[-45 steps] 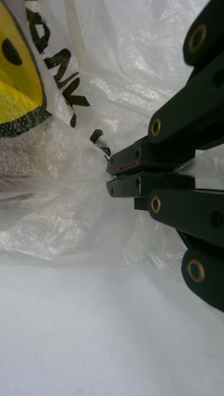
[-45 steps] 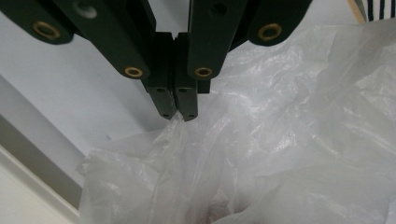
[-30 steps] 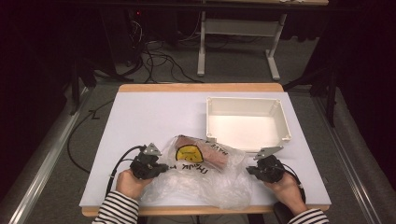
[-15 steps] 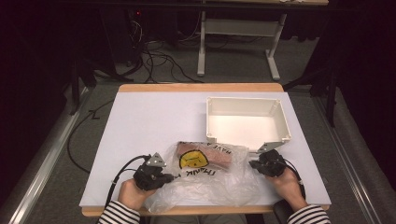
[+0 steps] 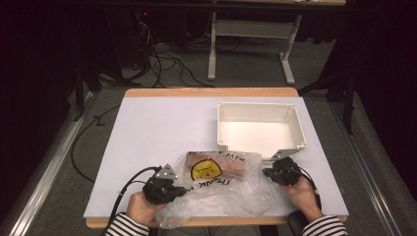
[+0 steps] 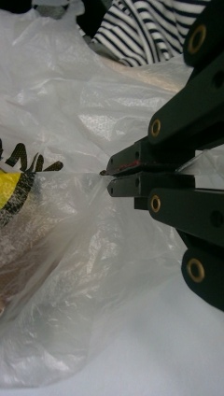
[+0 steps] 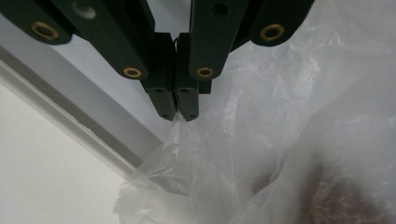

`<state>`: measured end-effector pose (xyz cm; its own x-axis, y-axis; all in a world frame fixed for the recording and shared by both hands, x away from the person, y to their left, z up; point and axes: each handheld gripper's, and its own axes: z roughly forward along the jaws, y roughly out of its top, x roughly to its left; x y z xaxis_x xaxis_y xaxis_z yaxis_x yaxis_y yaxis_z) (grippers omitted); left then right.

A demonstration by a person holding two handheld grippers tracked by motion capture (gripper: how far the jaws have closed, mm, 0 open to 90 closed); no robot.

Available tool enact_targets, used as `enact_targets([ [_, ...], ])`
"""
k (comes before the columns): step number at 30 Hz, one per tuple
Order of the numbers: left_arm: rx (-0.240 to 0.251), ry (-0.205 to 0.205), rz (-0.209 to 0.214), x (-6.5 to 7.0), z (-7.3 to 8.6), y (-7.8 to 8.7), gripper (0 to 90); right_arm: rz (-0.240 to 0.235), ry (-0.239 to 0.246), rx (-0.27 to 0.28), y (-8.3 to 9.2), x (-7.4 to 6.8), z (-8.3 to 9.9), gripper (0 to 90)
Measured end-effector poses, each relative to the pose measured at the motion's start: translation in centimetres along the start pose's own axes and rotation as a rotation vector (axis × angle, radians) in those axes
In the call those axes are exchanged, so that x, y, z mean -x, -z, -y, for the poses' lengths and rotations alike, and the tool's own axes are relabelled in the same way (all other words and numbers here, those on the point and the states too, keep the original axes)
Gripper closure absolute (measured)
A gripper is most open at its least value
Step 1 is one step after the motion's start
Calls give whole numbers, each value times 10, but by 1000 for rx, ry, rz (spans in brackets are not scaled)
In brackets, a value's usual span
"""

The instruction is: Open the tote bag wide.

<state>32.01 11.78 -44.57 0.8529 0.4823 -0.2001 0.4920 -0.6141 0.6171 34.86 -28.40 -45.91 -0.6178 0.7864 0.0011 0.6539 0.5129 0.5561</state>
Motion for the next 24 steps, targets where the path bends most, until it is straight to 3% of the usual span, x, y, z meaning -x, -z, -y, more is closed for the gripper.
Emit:
enact_targets([
  [3,-11,-10,-9,2,1,0,877,-14,-2,6,-1,1,-1,882],
  [5,2,-5,-21,1,1,1,818,-18,-4,8,-2,1,-1,873],
  [10,136,-4,-105,1,-3,16,642,-10,1,14,0,-2,-2,832],
  [11,136,-4,-105,1,-3,16,608,-10,1,14,0,-2,-2,832],
  [13,183,-5,-151,0,-7,19,546,0,5,35,2,-3,-2,811],
  [19,205,-7,-202,-8,-15,14,500,14,-10,50,6,-3,0,741],
  [23,181,-16,-207,-8,-14,7,503,20,-19,94,14,-5,2,689],
  [24,158,-14,-202,-10,-11,1,509,27,-12,122,21,-7,3,642],
])
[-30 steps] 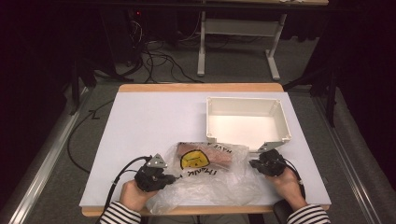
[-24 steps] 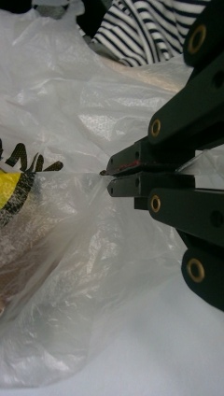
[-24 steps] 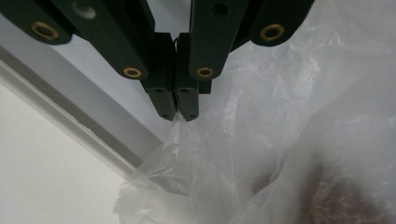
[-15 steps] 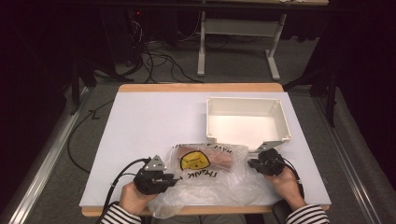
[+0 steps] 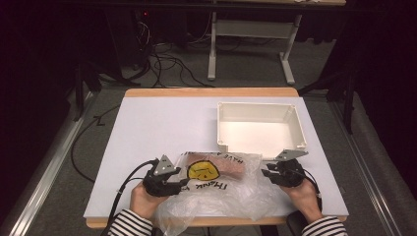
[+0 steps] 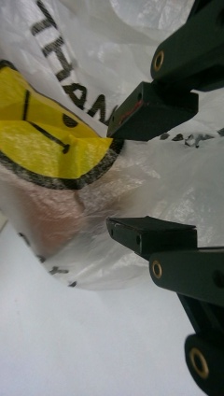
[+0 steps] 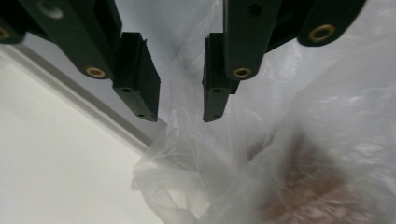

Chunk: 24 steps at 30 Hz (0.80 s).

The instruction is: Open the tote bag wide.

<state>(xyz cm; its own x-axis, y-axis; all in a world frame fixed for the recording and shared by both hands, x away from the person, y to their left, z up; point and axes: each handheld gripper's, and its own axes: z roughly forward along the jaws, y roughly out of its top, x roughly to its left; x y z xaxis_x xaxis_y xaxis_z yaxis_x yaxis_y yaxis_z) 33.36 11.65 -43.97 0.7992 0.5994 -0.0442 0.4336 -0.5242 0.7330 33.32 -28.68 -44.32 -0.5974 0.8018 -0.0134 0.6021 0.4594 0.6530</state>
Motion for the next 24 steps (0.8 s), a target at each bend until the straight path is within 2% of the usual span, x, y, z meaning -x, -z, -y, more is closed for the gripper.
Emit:
enact_targets([
  [1,0,0,0,0,0,0,513,0,0,0,0,0,0,642],
  [3,-59,9,-7,-3,6,-12,520,5,29,26,8,-6,-1,604],
  [5,-78,28,1,-5,9,-17,523,-2,38,45,13,-10,-1,582],
  [10,-88,33,-8,-6,10,-20,518,-17,47,74,25,-17,1,540],
  [12,-107,32,-6,-5,12,-24,513,-29,59,107,37,-24,4,529],
  [16,-122,41,-9,-4,13,-28,510,-53,77,147,51,-34,9,526],
  [24,-121,44,-12,-3,13,-28,505,-99,130,162,61,-52,15,518],
])
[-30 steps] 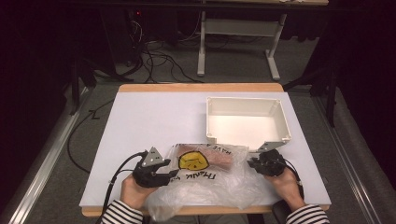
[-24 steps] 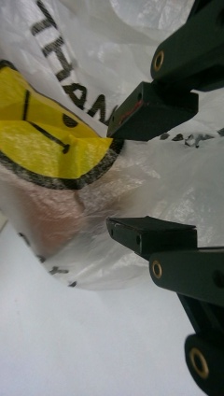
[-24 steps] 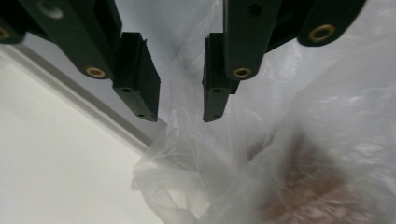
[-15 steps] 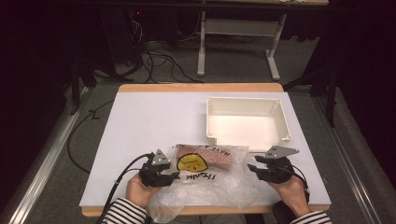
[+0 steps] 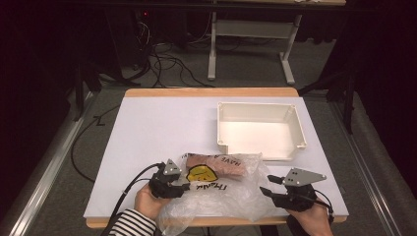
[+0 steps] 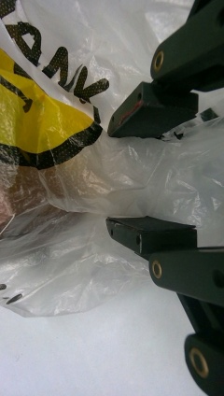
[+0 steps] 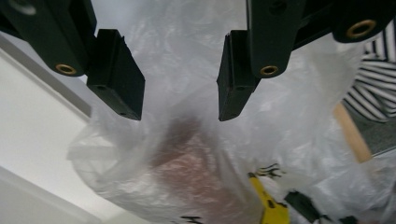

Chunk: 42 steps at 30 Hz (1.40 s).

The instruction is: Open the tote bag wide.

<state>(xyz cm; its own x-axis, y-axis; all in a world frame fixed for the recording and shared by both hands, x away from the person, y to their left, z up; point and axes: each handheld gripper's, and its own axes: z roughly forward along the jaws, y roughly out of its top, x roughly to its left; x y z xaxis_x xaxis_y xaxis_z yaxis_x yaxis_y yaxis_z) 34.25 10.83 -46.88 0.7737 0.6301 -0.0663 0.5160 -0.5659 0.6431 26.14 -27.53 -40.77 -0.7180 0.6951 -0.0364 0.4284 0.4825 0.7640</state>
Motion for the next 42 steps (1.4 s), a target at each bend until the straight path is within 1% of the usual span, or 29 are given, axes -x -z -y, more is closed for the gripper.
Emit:
enact_targets([
  [1,1,4,0,0,0,0,504,-20,16,4,1,-7,0,516],
  [5,3,7,-4,0,0,0,505,-56,42,-10,-3,-15,0,507],
  [7,2,6,-5,1,0,1,505,-57,61,-41,-8,-18,1,480],
  [8,6,5,-9,1,0,1,506,-49,81,-65,-11,-20,1,472],
  [9,7,4,-9,1,0,1,505,-55,82,-73,-13,-21,2,466],
  [11,7,8,-9,1,0,1,505,-64,93,-99,-17,-23,2,456],
  [12,7,8,-9,1,0,1,505,-64,93,-99,-17,-23,2,456],
  [13,8,13,-9,1,0,1,504,-81,100,-112,-22,-23,3,449],
  [15,8,11,-9,1,0,1,504,-88,94,-126,-27,-23,4,446],
  [19,9,8,-9,2,0,2,504,-100,105,-182,-36,-22,7,457],
  [21,9,10,-6,1,1,1,504,-105,106,-209,-41,-21,8,491],
  [22,9,10,-6,1,1,1,505,-100,118,-224,-43,-21,8,516],
  [23,7,14,-3,1,1,1,505,-100,118,-224,-43,-21,8,516],
  [24,7,14,-3,0,0,1,504,-98,125,-240,-45,-20,7,541],
  [25,6,11,-3,0,0,0,503,-102,126,-253,-50,-18,7,602],
  [26,6,12,-3,0,0,0,501,-106,121,-269,-52,-17,6,637],
  [27,6,12,-3,0,0,0,499,-112,126,-286,-55,-17,6,678],
  [28,6,12,-3,0,0,0,497,-112,126,-286,-55,-17,6,678],
  [29,6,7,-6,1,1,0,495,-123,136,-319,-59,-16,5,777],
  [30,6,7,-6,1,1,0,494,-124,138,-334,-60,-16,4,817],
  [32,7,7,-5,0,1,0,493,-118,146,-333,-60,-15,3,895],
  [34,6,9,-6,0,1,0,492,-89,146,-290,-55,-14,1,900],
  [35,5,7,-9,0,1,0,492,-87,148,-259,-52,-12,0,900],
  [36,5,8,-11,1,1,0,492,-81,132,-225,-49,-10,-1,900],
  [38,6,4,-16,1,1,-1,492,-61,123,-178,-43,-7,-2,900],
  [39,6,2,-18,1,1,0,492,-56,107,-160,-40,-6,-3,900],
  [40,6,1,-21,1,1,0,492,-52,101,-146,-38,-4,-3,900],
  [41,6,1,-21,1,1,0,492,-52,101,-146,-38,-4,-3,900],
  [42,5,0,-21,1,1,0,492,-44,83,-121,-35,-2,-4,900],
])
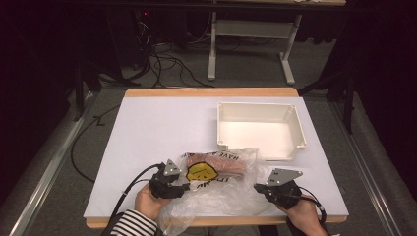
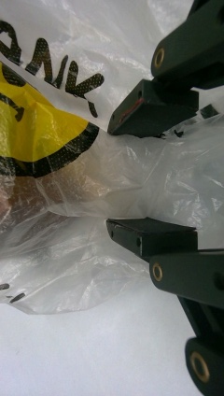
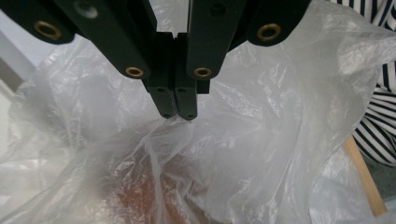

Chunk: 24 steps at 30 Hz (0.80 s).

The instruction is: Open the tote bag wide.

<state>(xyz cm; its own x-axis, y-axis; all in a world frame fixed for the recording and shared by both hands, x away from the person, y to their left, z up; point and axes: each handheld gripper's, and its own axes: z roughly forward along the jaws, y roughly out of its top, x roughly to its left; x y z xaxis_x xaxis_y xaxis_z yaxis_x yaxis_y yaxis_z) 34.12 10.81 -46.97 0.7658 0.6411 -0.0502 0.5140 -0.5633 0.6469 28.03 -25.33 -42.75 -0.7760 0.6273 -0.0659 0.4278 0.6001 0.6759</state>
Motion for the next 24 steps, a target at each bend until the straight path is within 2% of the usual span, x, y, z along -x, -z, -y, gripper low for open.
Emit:
enact_targets([
  [1,0,0,0,0,0,0,492,0,0,0,0,0,0,900],
  [4,2,2,-3,-1,0,-1,492,7,-23,57,6,4,-1,900],
  [7,1,2,-4,0,0,-1,491,17,-42,89,8,9,-2,900],
  [15,1,7,-5,-1,0,0,491,44,-123,188,15,23,-8,900],
  [19,-1,3,-8,-1,0,0,488,57,-150,210,11,31,-14,900],
  [22,6,-1,-10,-1,0,2,488,63,-158,207,9,33,-16,900],
  [24,48,-2,-9,-1,0,9,487,67,-182,206,5,38,-17,900],
])
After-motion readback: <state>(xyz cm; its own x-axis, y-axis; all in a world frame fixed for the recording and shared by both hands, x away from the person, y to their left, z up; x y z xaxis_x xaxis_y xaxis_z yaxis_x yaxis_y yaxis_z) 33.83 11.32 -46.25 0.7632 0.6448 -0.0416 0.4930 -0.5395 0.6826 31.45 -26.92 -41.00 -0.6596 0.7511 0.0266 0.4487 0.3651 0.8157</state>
